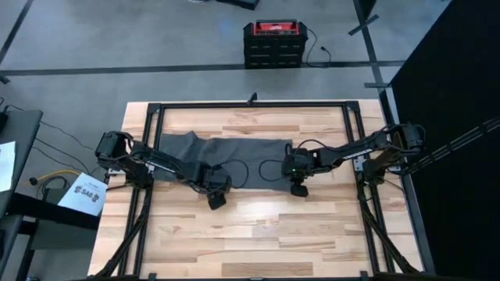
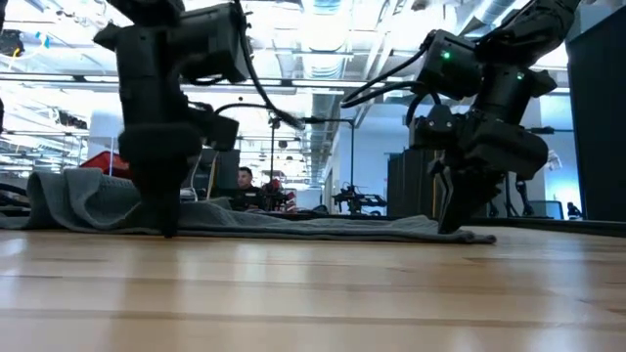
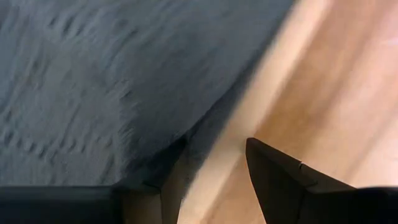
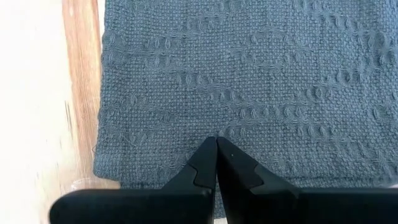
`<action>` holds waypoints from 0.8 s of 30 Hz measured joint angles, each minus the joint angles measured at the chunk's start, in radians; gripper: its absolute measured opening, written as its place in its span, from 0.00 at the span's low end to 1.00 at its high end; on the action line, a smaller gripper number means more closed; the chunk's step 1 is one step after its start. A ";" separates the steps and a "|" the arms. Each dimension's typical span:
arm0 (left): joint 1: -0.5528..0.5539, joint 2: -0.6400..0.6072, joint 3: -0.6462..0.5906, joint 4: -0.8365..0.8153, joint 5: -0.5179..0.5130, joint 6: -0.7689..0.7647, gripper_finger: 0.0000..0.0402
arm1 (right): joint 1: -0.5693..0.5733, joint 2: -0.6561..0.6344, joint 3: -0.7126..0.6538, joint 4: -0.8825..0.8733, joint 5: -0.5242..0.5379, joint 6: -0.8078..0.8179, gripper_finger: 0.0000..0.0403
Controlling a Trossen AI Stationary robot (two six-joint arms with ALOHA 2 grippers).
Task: Roll towel
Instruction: Fold the gray towel
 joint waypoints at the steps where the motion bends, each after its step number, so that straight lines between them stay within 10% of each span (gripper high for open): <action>1: 0.008 -0.002 -0.003 0.003 0.004 -0.016 0.38 | 0.000 0.000 0.000 0.000 0.000 0.004 0.00; 24: 0.022 -0.004 -0.044 0.016 -0.001 -0.198 0.38 | 0.005 -0.004 0.005 -0.096 -0.002 0.046 0.00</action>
